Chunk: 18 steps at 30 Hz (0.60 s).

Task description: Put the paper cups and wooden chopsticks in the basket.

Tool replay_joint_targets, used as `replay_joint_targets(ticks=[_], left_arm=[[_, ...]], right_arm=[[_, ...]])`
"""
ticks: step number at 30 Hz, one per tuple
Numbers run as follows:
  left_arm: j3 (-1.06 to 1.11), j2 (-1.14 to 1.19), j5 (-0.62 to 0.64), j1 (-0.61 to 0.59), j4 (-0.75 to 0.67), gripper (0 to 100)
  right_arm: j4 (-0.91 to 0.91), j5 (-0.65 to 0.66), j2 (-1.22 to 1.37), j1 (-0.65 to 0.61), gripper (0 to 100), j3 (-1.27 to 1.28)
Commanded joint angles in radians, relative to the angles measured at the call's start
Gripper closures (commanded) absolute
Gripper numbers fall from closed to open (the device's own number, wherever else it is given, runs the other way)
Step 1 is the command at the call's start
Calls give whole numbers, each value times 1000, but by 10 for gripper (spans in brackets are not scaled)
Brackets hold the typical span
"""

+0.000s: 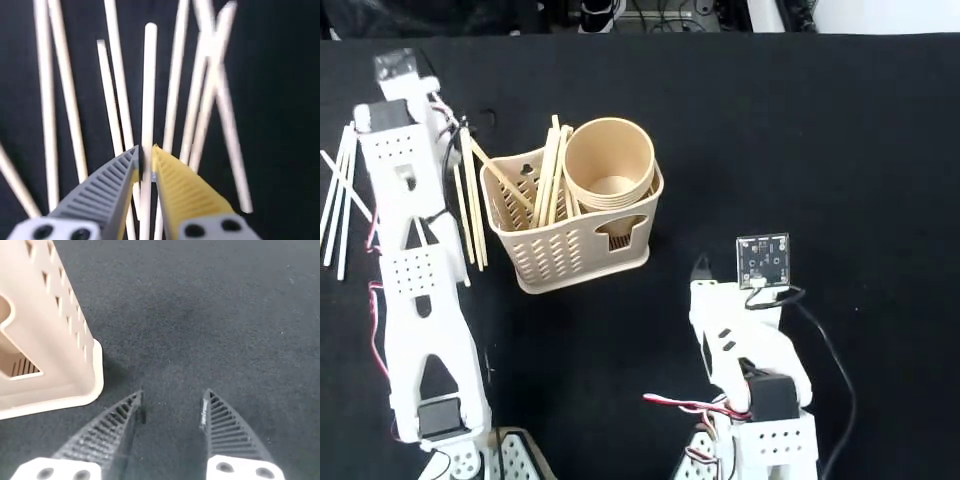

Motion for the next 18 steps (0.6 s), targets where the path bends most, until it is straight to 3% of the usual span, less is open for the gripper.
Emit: replay_joint_targets(ticks=[1, 7, 18], left_arm=[[4, -199, -8, 5, 11, 972], [220, -450, -8, 12, 11, 972], [938, -1189, -71, 70, 2, 972]], right_arm=[[-20, 11, -90, 11, 806, -2], [-20, 11, -90, 11, 806, -1], [-20, 11, -90, 11, 807, -1]])
